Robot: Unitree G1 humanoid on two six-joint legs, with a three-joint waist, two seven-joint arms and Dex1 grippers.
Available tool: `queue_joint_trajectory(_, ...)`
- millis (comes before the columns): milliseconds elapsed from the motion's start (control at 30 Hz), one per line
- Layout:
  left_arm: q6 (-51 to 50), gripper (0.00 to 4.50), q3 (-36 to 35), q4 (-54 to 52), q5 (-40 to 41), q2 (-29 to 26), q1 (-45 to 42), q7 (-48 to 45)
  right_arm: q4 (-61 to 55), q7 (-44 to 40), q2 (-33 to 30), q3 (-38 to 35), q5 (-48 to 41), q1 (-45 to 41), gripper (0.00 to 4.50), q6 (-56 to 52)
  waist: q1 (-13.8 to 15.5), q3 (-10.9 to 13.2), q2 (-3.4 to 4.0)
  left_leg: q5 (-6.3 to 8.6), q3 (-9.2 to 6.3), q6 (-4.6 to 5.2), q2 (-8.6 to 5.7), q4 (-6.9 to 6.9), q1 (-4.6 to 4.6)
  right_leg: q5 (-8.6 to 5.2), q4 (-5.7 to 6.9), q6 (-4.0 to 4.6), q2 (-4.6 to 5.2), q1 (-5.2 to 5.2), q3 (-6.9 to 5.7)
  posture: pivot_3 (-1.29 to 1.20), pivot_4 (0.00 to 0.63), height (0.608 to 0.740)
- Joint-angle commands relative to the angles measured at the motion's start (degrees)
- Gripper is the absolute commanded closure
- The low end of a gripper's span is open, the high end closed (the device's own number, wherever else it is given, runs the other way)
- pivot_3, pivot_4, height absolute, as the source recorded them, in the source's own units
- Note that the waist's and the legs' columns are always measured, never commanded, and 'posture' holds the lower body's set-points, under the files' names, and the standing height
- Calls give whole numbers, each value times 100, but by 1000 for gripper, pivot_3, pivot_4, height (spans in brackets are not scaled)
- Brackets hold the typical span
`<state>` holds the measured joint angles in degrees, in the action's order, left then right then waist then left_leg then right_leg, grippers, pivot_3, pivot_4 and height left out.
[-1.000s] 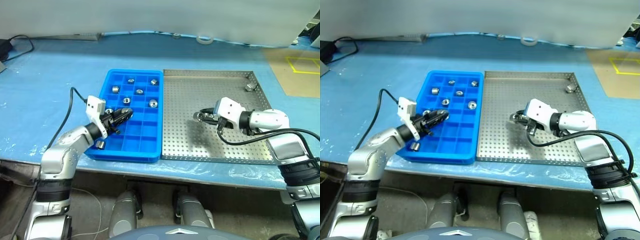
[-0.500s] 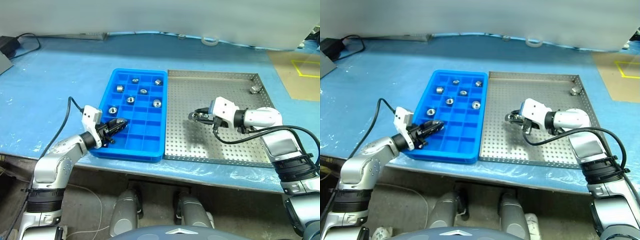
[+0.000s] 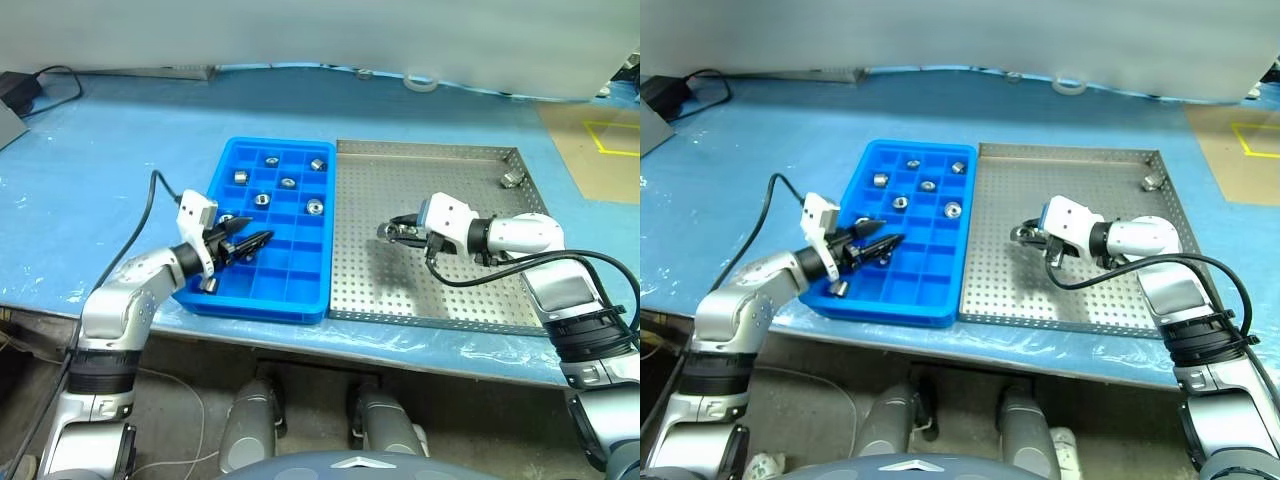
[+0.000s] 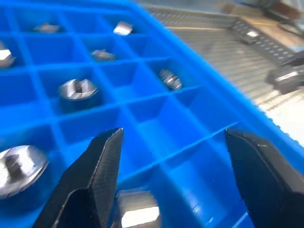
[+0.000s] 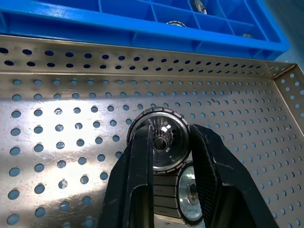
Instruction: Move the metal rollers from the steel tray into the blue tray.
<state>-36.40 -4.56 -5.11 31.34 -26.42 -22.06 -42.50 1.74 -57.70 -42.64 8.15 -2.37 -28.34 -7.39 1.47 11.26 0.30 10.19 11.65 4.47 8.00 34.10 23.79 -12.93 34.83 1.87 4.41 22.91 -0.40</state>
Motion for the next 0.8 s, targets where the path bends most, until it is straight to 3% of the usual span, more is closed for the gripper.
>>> queue_joint_trajectory(33,8,913,229,120,109,241,-347,-198,-92,120,40,-173,-29,-355,3753,139,-12,0,0,0,0,0,0,0,0,0,0,0,0,0,0,-125,150,740)
queue_joint_trajectory(167,175,913,597,494,-75,666,-603,-289,-154,197,136,-225,-123,-530,3753,37,-31,-1,1,0,0,0,0,0,0,0,1,0,0,0,0,-138,150,740)
queue_joint_trajectory(267,351,913,739,841,-202,985,-783,-238,-430,402,460,-661,-831,-749,3753,-797,-44,-1,1,-2,0,3,1,0,5,0,0,0,0,5,-1,-149,150,740)
queue_joint_trajectory(367,497,913,762,1130,-306,1226,-976,-159,-535,950,886,-1381,-1763,-1139,3753,-2115,-58,0,1,-11,0,19,2,2,12,0,7,0,-1,13,-1,-157,150,740)
queue_joint_trajectory(533,617,913,743,1314,-402,1462,-1210,-92,-286,1999,1310,-2295,-2579,-1647,3753,-3495,-37,-1,1,-14,0,18,1,5,9,1,9,1,-1,8,-2,-170,150,740)
queue_joint_trajectory(800,492,913,537,1352,-42,2037,-1591,-8,-566,3259,2076,-3094,-3603,-1731,3753,-4806,-21,-1,1,-19,3,12,1,-2,20,1,3,1,-1,20,-4,-175,150,740)
